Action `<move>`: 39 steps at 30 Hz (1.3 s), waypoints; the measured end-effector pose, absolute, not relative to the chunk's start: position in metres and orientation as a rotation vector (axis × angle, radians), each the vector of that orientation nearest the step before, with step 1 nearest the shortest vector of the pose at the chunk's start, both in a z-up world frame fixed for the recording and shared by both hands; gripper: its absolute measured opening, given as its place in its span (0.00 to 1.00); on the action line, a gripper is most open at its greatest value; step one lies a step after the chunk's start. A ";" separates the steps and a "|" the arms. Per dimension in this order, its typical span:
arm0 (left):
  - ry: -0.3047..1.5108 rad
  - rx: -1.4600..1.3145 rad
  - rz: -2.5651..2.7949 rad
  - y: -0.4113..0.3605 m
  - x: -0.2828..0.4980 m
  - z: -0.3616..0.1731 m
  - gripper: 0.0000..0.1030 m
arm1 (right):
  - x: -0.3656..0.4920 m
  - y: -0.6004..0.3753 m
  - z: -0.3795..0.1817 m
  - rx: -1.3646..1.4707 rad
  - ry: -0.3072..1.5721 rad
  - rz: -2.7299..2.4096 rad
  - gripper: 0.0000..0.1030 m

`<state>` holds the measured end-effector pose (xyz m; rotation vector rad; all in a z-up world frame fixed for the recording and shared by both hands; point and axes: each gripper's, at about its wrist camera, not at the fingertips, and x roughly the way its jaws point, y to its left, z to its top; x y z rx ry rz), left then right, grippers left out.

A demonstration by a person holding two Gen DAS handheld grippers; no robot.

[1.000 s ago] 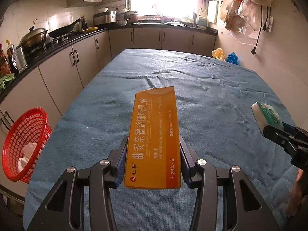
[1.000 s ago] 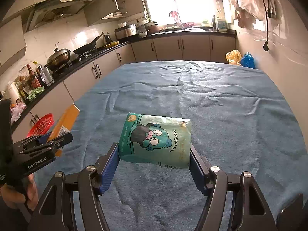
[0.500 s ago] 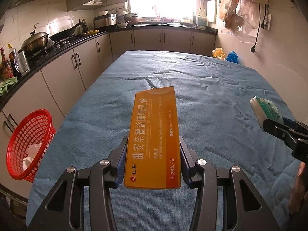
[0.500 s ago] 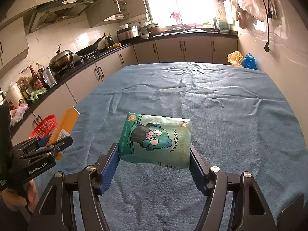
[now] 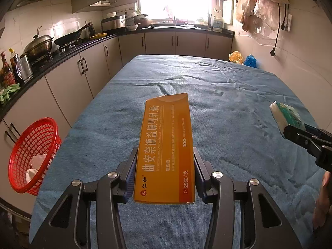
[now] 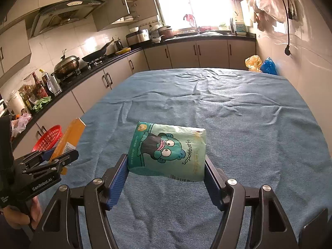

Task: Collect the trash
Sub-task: 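Lift the orange box with left tool while right tool grasps and lifts the green packet, then carry the orange box and green packet with both tools over the red basket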

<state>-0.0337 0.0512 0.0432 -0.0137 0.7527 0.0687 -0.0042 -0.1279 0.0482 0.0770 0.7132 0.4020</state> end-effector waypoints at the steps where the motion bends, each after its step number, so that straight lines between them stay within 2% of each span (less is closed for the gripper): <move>1: 0.750 -0.014 0.070 0.052 -0.036 0.044 0.45 | -0.004 -0.128 0.048 0.078 0.715 0.402 0.71; 14: 0.688 -0.070 0.117 0.094 -0.064 0.066 0.45 | -0.010 -0.094 0.052 0.115 0.769 0.473 0.71; 28: 0.626 -0.194 0.275 0.193 -0.101 0.085 0.45 | -0.014 0.029 0.079 0.041 0.758 0.661 0.71; 39: 0.619 -0.322 0.430 0.286 -0.126 0.075 0.45 | -0.012 0.134 0.082 -0.028 0.785 0.807 0.71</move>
